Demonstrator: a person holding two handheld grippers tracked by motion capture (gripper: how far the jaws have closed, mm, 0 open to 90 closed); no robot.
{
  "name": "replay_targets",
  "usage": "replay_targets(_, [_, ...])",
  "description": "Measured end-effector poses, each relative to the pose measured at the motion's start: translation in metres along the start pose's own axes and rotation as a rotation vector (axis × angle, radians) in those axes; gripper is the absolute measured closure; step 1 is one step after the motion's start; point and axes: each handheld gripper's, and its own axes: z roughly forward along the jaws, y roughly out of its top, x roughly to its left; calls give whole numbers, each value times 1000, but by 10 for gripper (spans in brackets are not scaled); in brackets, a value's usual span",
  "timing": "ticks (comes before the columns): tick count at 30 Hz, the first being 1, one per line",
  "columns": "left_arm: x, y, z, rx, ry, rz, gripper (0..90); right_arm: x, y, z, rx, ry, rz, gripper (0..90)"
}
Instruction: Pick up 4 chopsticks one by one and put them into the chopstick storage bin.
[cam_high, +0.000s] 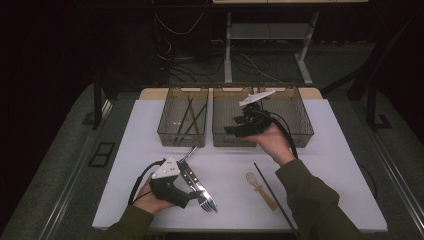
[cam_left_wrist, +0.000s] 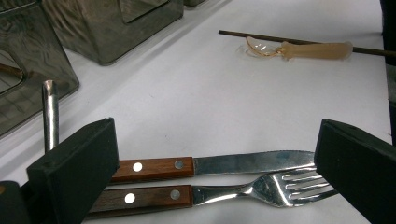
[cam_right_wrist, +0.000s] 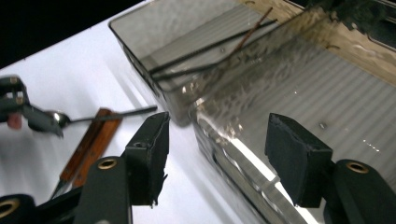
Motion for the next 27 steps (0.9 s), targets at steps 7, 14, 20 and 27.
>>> replay_targets(7, [0,0,0,-7,5,1,0,-4,-29,-19,-30,1,-5,404])
replay_targets(14, [0,0,1,-2,10,8,0,-5,-62,-32,-10,-28,-5,485])
replay_targets(20, [0,0,1,7,10,12,0,-10,-89,-30,58,-56,31,593])
replay_targets(27, [-1,0,2,8,10,17,0,-9,-112,-14,137,-68,49,691])
